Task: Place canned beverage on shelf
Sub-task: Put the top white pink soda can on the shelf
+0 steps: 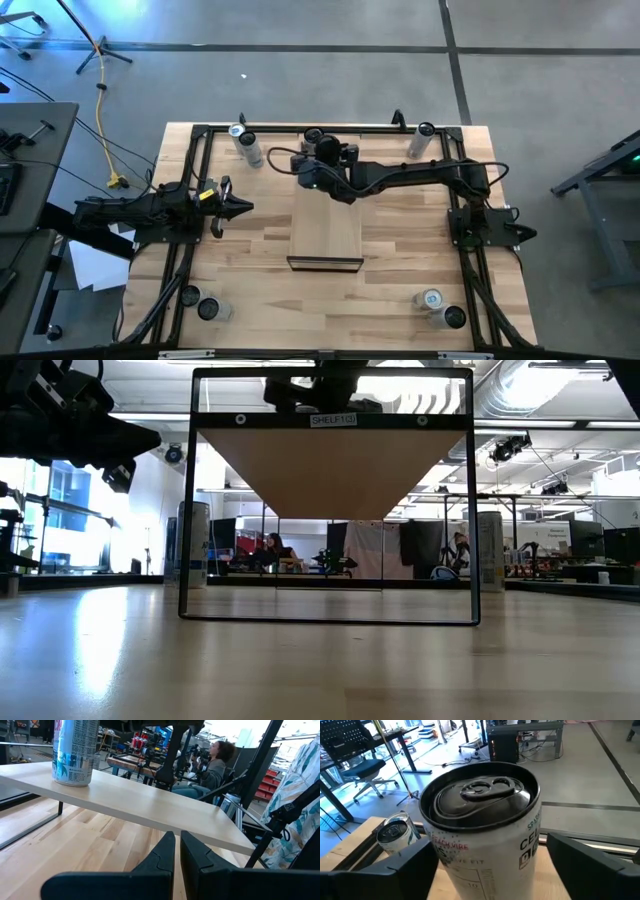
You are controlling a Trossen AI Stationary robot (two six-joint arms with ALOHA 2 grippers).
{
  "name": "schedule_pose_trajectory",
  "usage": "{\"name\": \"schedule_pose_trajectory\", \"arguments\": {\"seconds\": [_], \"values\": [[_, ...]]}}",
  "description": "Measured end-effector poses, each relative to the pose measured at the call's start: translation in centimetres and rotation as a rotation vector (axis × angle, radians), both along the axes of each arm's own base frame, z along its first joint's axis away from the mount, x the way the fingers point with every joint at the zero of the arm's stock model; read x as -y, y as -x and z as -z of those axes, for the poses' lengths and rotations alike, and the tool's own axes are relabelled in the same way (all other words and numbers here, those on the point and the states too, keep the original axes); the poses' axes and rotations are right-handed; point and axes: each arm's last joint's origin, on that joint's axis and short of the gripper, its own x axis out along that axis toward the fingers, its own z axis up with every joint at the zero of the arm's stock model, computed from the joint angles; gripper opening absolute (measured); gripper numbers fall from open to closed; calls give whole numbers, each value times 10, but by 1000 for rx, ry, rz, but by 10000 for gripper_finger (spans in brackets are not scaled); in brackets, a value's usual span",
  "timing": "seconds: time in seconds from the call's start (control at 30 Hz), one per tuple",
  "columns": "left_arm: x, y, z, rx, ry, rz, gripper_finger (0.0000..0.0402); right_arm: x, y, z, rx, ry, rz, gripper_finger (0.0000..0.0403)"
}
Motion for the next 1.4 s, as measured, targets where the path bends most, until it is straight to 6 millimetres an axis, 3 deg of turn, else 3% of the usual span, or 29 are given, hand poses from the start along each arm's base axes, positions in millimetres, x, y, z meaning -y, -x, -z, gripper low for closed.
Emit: {"name": "schedule_pose_trajectory", "arguments": {"seconds": [0.23, 0.77, 1.07, 1.2, 1.4], "values": [[0, 0, 0, 0, 0, 0, 3, 0, 1, 1, -24, 4, -4, 236], [0, 0, 0, 0, 0, 0, 3, -1, 10, -10, -391, 65, -278, 236], [0, 0, 0, 0, 0, 0, 3, 21, 21, -26, -462, 36, -523, 238], [0, 0, 0, 0, 0, 0, 3, 35, 39, -30, -359, 21, -598, 242], [0, 0, 0, 0, 0, 0, 3, 59, 94, -19, -151, 30, -669, 240]]}}
